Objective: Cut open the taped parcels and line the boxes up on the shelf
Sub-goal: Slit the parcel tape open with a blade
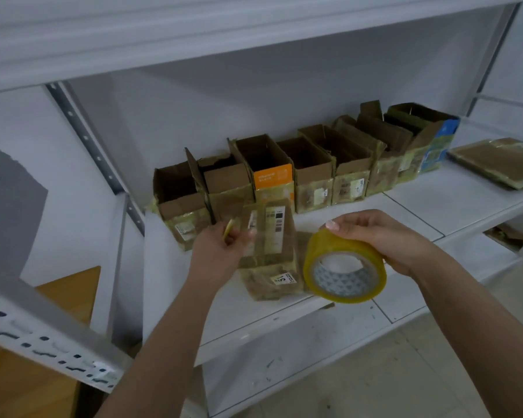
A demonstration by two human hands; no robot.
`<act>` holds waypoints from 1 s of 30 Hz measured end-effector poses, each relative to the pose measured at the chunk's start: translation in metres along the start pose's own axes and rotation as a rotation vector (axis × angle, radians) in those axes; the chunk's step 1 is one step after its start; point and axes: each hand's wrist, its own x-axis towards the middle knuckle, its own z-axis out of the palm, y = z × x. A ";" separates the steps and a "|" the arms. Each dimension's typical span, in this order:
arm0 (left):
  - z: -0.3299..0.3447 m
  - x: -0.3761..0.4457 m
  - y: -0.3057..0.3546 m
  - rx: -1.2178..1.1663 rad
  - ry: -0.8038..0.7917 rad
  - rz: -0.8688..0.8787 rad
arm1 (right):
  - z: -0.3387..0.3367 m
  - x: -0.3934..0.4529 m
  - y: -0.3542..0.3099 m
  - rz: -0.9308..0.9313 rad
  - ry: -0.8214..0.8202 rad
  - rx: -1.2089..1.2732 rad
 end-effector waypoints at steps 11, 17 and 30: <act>-0.007 -0.012 -0.065 0.021 0.128 -0.097 | 0.021 0.022 0.002 0.078 0.140 -0.694; 0.002 -0.004 -0.081 -0.003 0.136 -0.120 | 0.023 0.036 0.007 0.099 0.129 -0.719; 0.067 -0.021 -0.096 -0.516 -0.028 -0.468 | 0.032 0.052 0.073 0.240 0.100 -0.700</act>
